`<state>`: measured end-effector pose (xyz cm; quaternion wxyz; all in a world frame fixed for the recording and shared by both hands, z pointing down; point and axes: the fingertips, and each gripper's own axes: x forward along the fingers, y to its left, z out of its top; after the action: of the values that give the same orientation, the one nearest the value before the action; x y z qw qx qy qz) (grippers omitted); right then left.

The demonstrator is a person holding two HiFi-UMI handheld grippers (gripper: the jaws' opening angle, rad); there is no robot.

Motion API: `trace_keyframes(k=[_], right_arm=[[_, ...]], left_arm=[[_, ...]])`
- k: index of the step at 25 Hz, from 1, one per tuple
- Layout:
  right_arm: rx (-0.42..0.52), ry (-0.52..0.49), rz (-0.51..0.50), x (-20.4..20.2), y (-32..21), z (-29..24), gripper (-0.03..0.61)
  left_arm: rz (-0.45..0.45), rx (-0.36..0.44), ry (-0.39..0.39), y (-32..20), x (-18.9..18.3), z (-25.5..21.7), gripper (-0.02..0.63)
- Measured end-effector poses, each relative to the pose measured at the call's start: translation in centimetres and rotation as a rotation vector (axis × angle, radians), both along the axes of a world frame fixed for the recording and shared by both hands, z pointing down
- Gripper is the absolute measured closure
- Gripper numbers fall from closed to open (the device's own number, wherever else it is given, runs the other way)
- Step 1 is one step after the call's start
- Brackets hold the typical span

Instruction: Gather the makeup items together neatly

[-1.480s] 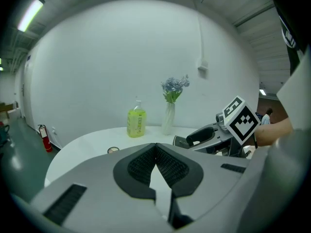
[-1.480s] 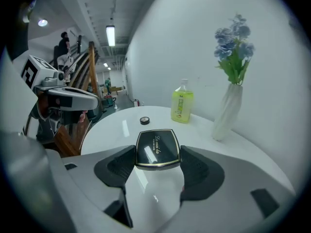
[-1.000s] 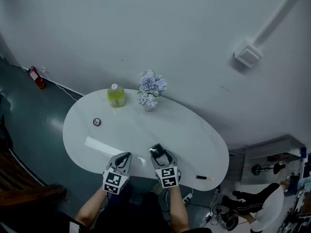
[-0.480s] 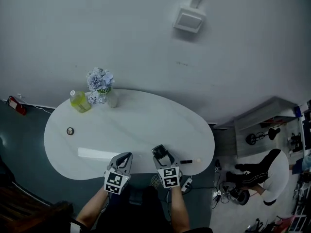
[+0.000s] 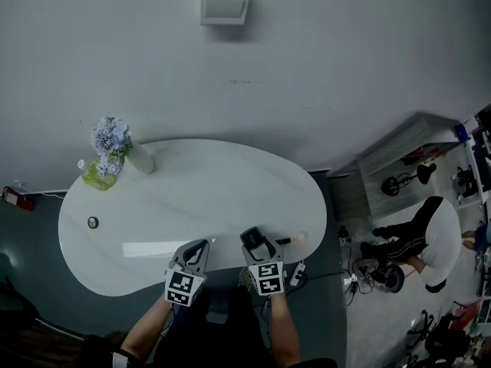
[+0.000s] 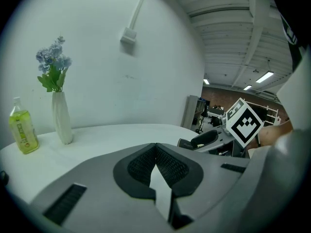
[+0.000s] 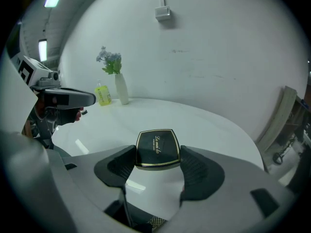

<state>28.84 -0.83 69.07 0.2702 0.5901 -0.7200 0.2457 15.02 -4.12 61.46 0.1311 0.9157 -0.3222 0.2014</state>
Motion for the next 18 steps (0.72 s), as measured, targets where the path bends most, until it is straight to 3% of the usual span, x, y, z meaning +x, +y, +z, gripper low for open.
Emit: trace_keyframes(k=[8, 18], right_arm=[[-0.029, -0.021, 0.119, 2.2, 2.1, 2.7, 0.285], [-0.084, -0.035, 0.215, 2.7, 4.0, 6.2, 0.285]], left_arm=[[0.116, -0.016, -0.021, 0.2, 3.0, 1.9, 0.597], [0.195, -0.043, -0.050, 0.3, 3.5, 4.2, 0.597]])
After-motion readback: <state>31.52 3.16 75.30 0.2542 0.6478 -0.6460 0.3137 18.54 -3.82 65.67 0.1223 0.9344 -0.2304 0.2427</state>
